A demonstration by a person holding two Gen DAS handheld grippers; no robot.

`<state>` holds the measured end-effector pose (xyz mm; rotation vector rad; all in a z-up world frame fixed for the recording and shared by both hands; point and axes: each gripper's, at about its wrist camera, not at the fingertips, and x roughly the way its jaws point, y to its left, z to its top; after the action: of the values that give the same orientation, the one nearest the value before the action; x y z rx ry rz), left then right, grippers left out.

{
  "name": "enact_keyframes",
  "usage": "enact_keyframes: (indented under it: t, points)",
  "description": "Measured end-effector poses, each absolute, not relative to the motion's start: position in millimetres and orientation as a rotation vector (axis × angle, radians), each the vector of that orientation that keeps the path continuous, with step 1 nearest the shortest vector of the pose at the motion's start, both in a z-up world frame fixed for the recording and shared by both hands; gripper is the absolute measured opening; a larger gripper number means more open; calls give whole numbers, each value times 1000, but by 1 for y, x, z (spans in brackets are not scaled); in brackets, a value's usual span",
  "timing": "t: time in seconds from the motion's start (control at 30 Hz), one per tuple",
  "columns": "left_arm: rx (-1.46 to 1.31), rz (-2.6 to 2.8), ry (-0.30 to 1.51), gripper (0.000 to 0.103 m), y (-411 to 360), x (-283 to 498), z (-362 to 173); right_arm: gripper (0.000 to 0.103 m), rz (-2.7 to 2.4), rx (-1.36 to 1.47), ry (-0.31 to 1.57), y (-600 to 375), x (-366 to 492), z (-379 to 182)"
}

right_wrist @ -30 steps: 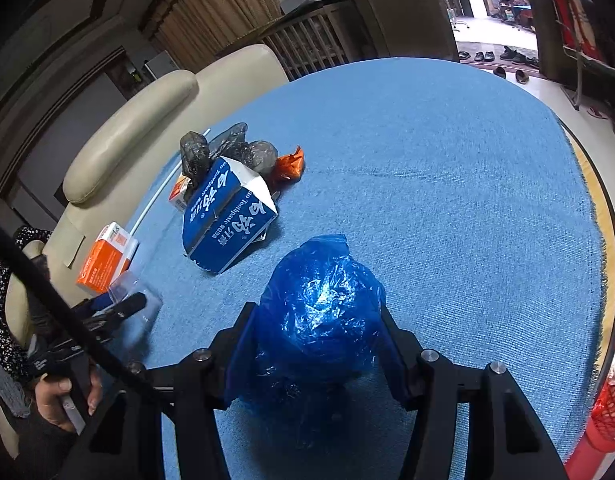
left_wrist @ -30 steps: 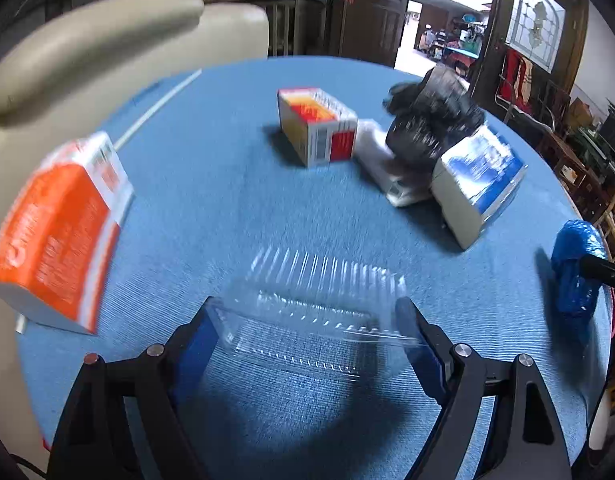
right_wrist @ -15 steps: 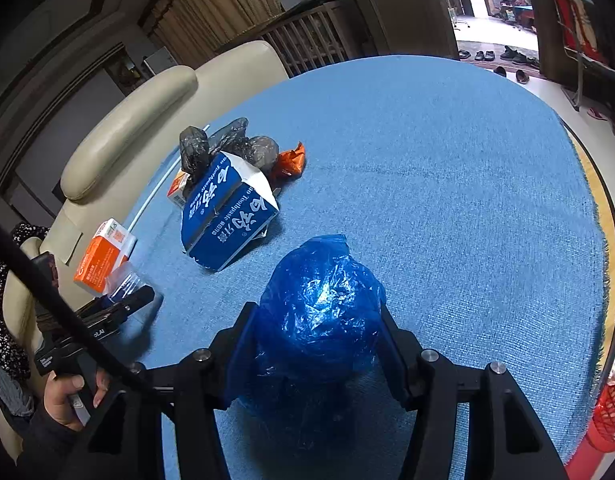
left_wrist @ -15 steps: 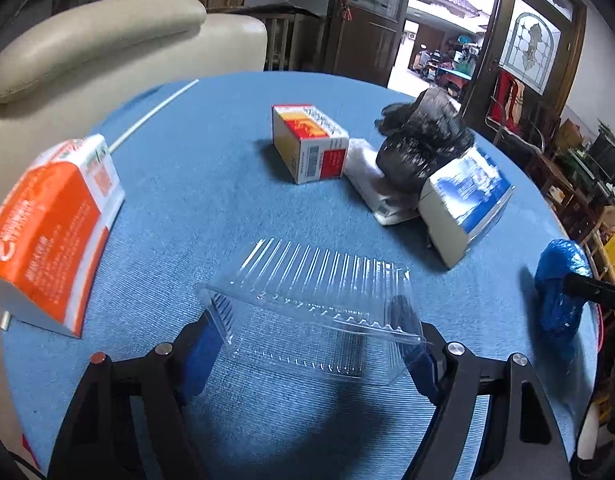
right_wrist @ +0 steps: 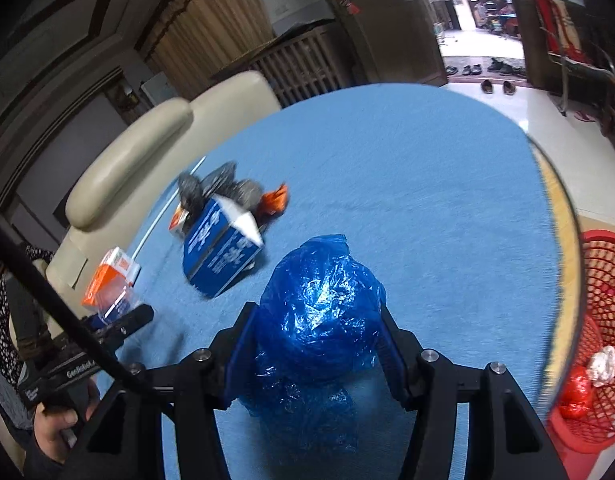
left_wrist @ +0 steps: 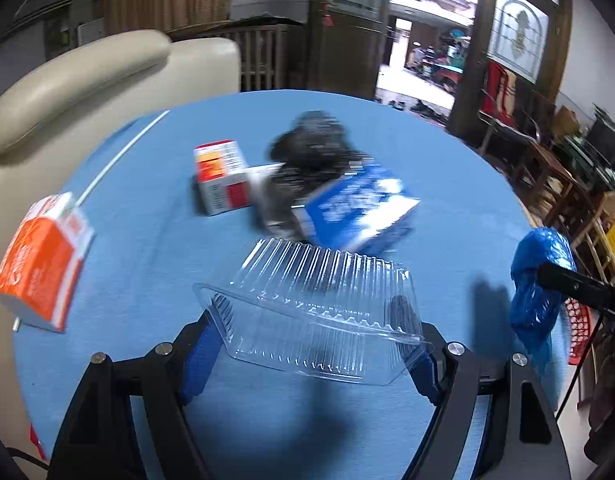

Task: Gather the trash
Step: 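Grasp the clear plastic tray with the left tool, then drop the blue bag into the red basket while the left tool drops the clear tray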

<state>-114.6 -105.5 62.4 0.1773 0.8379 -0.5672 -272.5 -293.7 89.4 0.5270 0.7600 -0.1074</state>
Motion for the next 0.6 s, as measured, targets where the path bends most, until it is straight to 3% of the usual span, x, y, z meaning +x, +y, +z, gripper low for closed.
enact_keyframes:
  t: [0.6]
  points:
    - [304,-849,799,81,-261,-189,85,60,-507,654,655,-459,-410,84]
